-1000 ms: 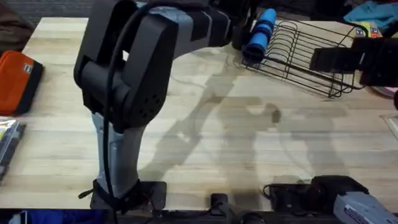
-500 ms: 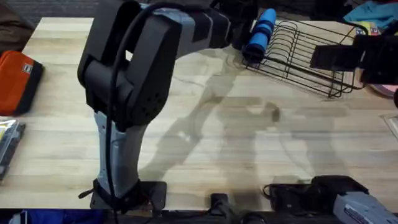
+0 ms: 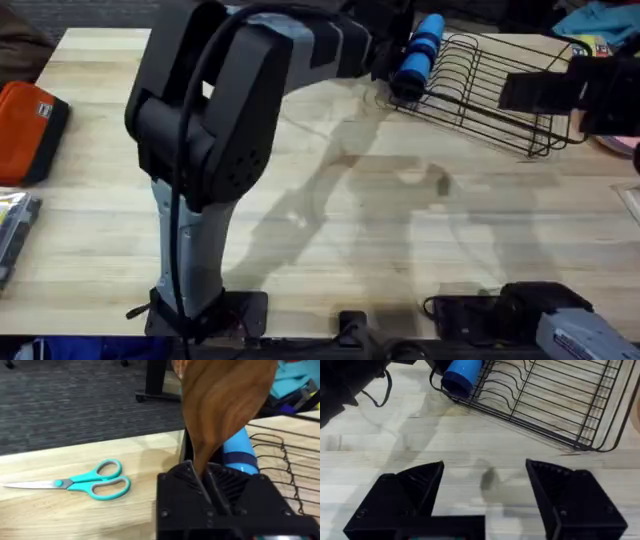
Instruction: Pick up the spoon on the table one by one and put them onto the rack
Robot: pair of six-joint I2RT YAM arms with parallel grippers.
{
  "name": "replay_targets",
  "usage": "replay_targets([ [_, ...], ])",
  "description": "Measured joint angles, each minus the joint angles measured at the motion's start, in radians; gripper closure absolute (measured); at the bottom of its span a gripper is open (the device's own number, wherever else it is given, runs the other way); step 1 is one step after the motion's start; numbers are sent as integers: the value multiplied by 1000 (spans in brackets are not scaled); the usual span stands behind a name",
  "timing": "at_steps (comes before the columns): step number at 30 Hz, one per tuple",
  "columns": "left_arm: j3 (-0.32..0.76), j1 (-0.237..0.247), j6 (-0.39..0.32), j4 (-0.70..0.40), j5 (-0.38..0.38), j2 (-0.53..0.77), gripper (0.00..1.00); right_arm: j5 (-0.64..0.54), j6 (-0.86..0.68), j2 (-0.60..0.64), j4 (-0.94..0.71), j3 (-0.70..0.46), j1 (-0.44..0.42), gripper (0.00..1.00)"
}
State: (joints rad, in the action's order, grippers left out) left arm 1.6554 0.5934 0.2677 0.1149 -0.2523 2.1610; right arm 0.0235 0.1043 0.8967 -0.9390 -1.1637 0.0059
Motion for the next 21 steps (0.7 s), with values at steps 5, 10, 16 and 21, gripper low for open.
replay_targets([
  [5, 0, 0, -46, -13, 0, 0, 653, 0, 0, 0, 0, 0, 0, 9],
  [10, 0, 0, -68, -47, -1, -1, 513, 0, 0, 0, 0, 0, 0, 9],
  [16, -2, -2, -91, -158, -2, -36, 435, 0, 0, 0, 0, 0, 0, 9],
  [21, -2, -9, -103, -258, -1, -124, 363, 0, 0, 0, 0, 0, 0, 9],
])
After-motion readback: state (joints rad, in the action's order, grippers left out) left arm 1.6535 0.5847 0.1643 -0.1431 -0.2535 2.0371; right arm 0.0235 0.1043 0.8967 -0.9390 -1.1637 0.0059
